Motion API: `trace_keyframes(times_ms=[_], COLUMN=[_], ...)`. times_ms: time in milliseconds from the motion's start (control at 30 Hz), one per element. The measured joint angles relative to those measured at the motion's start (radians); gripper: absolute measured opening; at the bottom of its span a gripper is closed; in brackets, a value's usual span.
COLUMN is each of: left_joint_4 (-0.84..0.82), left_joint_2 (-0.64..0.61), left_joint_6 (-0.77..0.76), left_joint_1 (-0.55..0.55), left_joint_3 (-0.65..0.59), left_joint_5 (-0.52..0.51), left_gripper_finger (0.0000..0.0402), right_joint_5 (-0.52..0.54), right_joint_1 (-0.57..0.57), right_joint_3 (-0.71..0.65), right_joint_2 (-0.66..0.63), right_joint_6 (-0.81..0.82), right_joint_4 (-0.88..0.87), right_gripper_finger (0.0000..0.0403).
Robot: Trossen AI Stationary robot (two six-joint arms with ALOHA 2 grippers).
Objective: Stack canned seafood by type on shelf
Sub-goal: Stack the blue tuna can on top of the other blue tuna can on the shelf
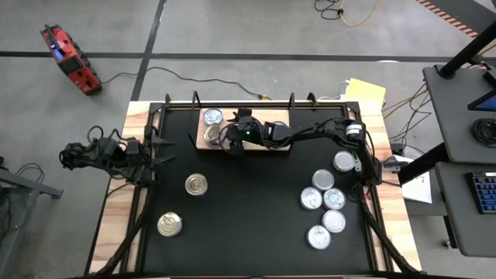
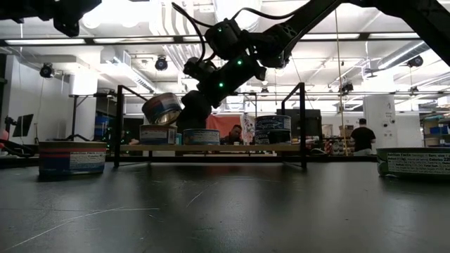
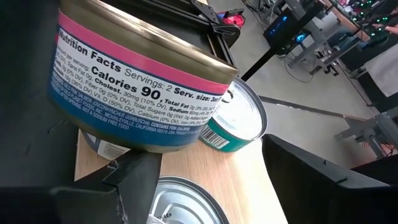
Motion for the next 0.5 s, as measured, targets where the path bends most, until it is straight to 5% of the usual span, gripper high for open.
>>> trace_keyframes(times_ms=[500], left_joint_4=[0.197], left_joint_2=[0.123], left_joint_6=[-0.166], left_joint_1=[0.001], left_joint_3=[-0.055], left_joint_5=[-0.004], left_gripper_finger=[0.019], right_joint_5=[0.0], right_joint_1=[0.0], right_joint_3=[0.0], right_joint_2=[0.0], right_joint_6=[-0.01], right_joint_4=[0.002], right_gripper_finger=[0.0266])
